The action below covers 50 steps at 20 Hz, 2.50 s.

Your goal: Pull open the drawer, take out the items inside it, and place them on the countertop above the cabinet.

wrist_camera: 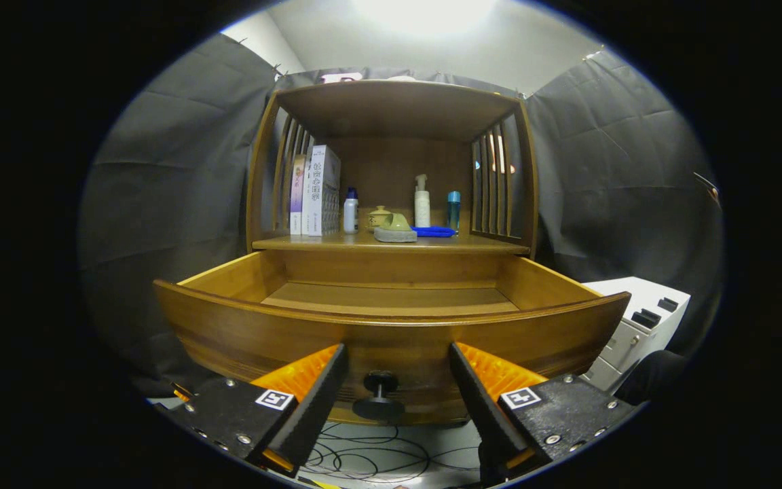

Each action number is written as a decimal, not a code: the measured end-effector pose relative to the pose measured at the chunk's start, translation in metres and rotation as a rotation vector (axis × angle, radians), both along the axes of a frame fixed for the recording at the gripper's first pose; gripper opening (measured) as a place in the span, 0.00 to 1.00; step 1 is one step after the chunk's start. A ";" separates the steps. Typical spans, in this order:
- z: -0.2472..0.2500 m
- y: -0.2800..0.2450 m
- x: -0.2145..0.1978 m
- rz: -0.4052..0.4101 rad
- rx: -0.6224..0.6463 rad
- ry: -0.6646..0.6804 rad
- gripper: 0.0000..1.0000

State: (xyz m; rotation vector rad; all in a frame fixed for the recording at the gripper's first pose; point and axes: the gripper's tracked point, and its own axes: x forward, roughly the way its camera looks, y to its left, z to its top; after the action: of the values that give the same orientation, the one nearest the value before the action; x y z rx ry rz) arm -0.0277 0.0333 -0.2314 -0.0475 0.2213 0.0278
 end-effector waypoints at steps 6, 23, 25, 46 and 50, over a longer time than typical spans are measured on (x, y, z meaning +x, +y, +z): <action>0.001 0.011 0.038 0.034 0.027 0.011 0.95; -0.006 0.018 0.178 0.028 -0.020 0.030 0.94; -0.007 0.019 0.192 0.028 -0.027 0.034 0.95; 0.202 0.041 0.059 0.221 -0.077 -0.189 0.94; 0.222 0.050 0.044 0.220 -0.081 -0.219 0.94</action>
State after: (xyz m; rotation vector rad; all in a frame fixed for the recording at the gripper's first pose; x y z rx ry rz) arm 0.0168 0.0830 -0.0094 -0.1546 -0.0032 0.2319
